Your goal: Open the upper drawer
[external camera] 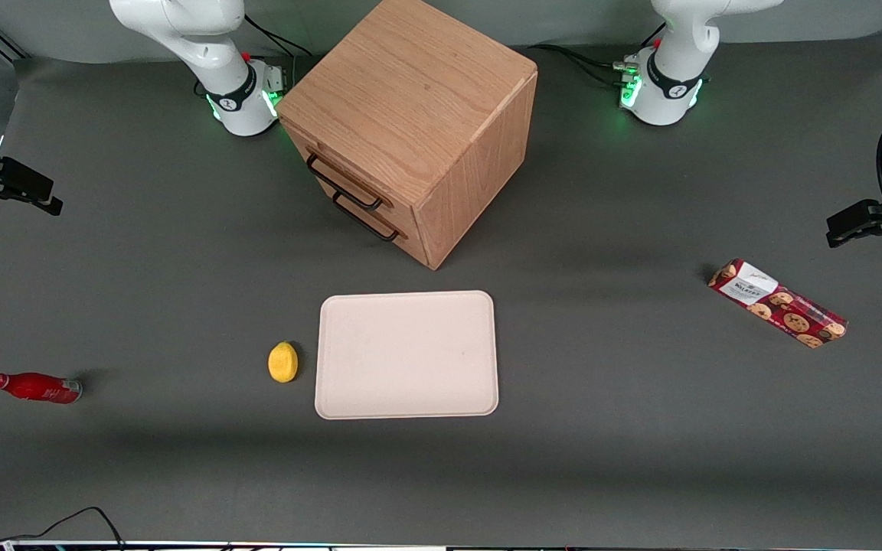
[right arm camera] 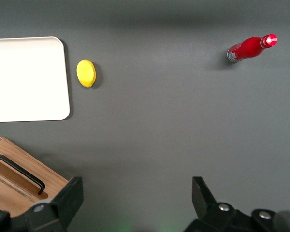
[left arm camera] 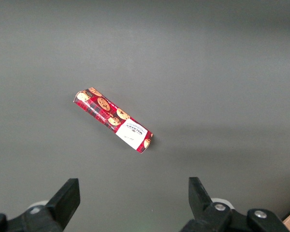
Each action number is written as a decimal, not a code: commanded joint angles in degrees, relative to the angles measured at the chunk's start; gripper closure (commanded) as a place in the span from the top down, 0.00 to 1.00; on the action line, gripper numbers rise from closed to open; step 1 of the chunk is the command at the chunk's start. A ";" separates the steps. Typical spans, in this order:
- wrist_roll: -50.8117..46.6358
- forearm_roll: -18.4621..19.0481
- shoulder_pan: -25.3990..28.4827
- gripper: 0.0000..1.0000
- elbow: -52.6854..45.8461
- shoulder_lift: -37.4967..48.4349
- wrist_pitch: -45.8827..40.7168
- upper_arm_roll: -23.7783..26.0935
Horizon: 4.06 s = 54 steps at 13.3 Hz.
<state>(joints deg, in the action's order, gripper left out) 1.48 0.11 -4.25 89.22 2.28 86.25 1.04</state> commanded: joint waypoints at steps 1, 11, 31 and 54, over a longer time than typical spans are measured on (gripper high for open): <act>-0.69 0.59 0.39 1.00 -0.45 0.01 -0.65 -0.34; 0.27 0.59 0.04 1.00 -0.45 -0.17 -0.65 -0.78; 0.36 -6.78 35.42 1.00 -1.32 -3.42 -6.01 -6.91; 8.62 -17.51 39.32 1.00 15.19 -11.59 6.65 -8.86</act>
<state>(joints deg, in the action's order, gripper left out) 7.99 -15.78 34.51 102.07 -10.53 91.35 -7.78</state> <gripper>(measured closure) 0.000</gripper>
